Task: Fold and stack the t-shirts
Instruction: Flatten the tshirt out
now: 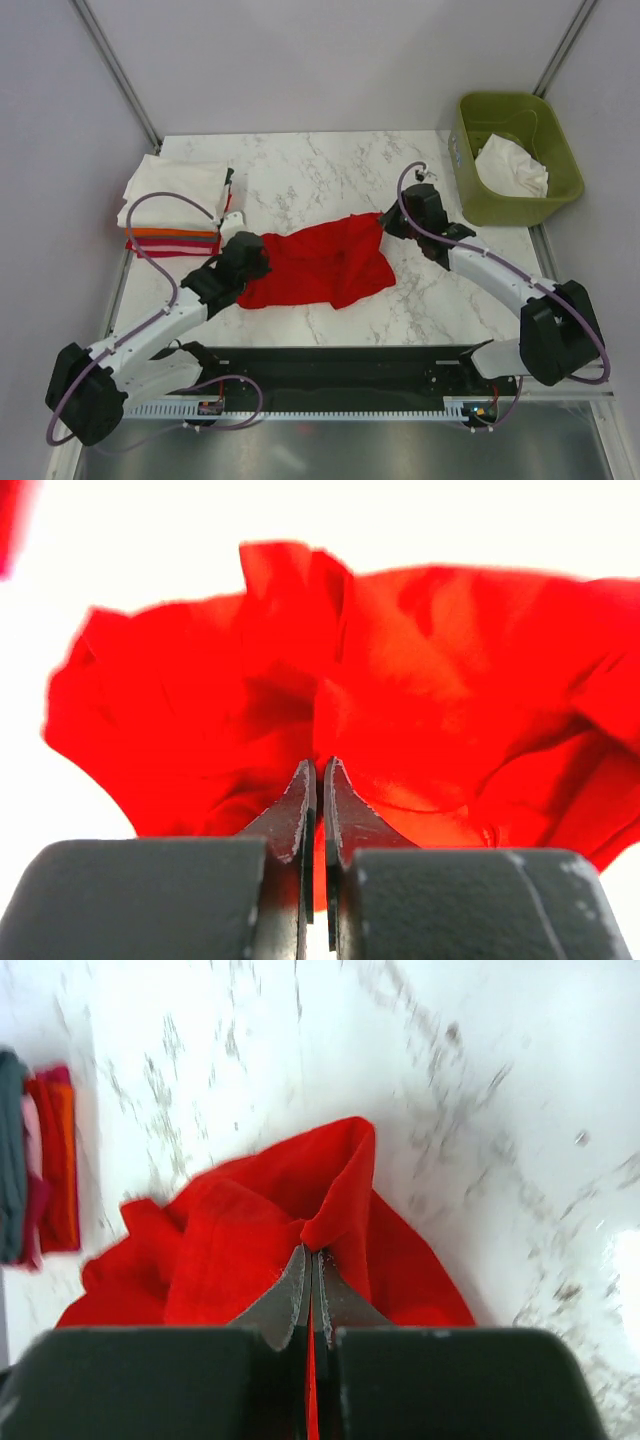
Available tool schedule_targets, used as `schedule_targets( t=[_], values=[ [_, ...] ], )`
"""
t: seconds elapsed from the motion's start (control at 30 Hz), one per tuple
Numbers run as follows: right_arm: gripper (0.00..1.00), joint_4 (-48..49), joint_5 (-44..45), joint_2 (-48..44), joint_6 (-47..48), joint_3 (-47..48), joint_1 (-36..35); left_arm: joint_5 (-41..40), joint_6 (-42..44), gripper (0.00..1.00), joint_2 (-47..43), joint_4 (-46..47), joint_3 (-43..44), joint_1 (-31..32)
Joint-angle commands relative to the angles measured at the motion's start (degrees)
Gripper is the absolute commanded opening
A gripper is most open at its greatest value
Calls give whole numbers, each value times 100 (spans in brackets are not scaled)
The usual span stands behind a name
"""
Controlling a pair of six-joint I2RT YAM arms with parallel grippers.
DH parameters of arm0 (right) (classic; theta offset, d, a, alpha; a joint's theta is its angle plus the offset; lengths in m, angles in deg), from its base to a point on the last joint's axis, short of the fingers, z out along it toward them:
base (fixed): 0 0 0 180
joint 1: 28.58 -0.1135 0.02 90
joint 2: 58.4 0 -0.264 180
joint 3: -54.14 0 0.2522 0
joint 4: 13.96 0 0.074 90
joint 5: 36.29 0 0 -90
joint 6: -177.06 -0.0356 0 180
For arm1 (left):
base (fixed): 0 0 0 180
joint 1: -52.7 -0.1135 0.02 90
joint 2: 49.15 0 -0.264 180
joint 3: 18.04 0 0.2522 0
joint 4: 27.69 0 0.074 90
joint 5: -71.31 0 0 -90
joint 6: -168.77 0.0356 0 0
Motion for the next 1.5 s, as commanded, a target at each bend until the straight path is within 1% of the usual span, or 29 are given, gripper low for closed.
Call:
schedule_targets(
  t=[0.0,0.03,0.07,0.17,0.2,0.27,0.3,0.37,0.4,0.43,0.47,0.5,0.53,0.57,0.6,0.63,0.67,0.7,0.77,0.8,0.83,0.87,0.9,0.93,1.0,1.13,1.3,1.37,1.47],
  values=[
    [0,-14,-534,-102,22,696,591,302,411,2,-370,-239,707,-532],
    [0,-58,-562,-294,5,732,854,267,437,2,-475,-294,787,-550],
    [0,-93,-571,-409,-4,741,969,249,472,2,-633,-338,840,-550],
    [0,-330,-388,-892,-66,592,1444,468,420,2,-1301,-365,727,-550],
    [0,-400,-291,-1006,-101,357,1558,677,368,2,-1589,-373,552,-550],
    [1,-567,7,-1332,-276,31,1901,916,306,2,-1828,-408,306,-550],
    [10,-655,156,-1428,-355,-345,2007,1204,245,2,-1943,-417,0,-550],
    [31,-849,578,-1797,-583,-751,2288,1556,183,2,-2259,-426,-335,-550],
    [62,-884,693,-1955,-637,-1136,2341,1906,70,4,-2365,-417,-650,-550],
    [72,-832,825,-2261,-637,-1279,2376,2058,16,14,-2522,-408,-801,-541],
    [78,-780,852,-2386,-585,-1376,2377,2190,-28,21,-2593,-400,-925,-541],
    [85,-744,765,-2483,-367,-1403,2368,2356,-80,41,-2655,-400,-1135,-541],
    [86,-718,643,-2589,-226,-1377,2377,2384,-90,50,-2760,-400,-1215,-541],
    [85,-648,154,-2590,-94,-1360,2368,2385,-98,55,-2805,-408,-1277,-541],
    [79,-447,-155,-2572,230,-1316,2368,2367,-107,61,-2823,-400,-1347,-541],
    [77,-375,-463,-2424,363,-1272,2333,2341,-107,62,-2814,-400,-1348,-541],
    [72,-331,-1049,-2310,504,-1211,2289,2271,-107,64,-2762,-382,-1339,-541],
    [70,-331,-1255,-2152,792,-1027,2202,2235,-90,64,-2709,-365,-1261,-541],
    [67,-453,-1398,-1563,1084,-754,1667,2069,-28,65,-2421,-303,-1155,-541],
    [66,-593,-1293,-1344,1190,-440,1430,2007,41,70,-2305,-251,-1015,-541],
    [66,-664,-1205,-915,1408,-263,897,1928,77,73,-2156,-241,-936,-541],
    [65,-726,-1126,-702,1489,-96,639,1727,112,77,-2016,-241,-848,-550],
    [64,-831,-1012,-300,1585,237,384,1647,191,79,-1710,-250,-673,-559],
    [63,-849,-959,-113,1699,388,-10,1559,218,79,-1576,-276,-584,-567],
    [62,-919,-731,360,1832,819,-485,1348,218,79,-1182,-294,-400,-611],
    [59,-1042,-274,986,2209,1478,-970,1207,121,78,-697,-128,-293,-769],
    [60,-1480,-35,2030,2544,2462,-1445,1224,42,77,-266,224,-258,-1050],
    [62,-1648,78,2287,2667,2708,-1543,1242,94,77,-55,321,-214,-1147],
    [62,-1772,201,2613,2729,2789,-1675,1277,173,77,182,408,-144,-1261]
  ],
)
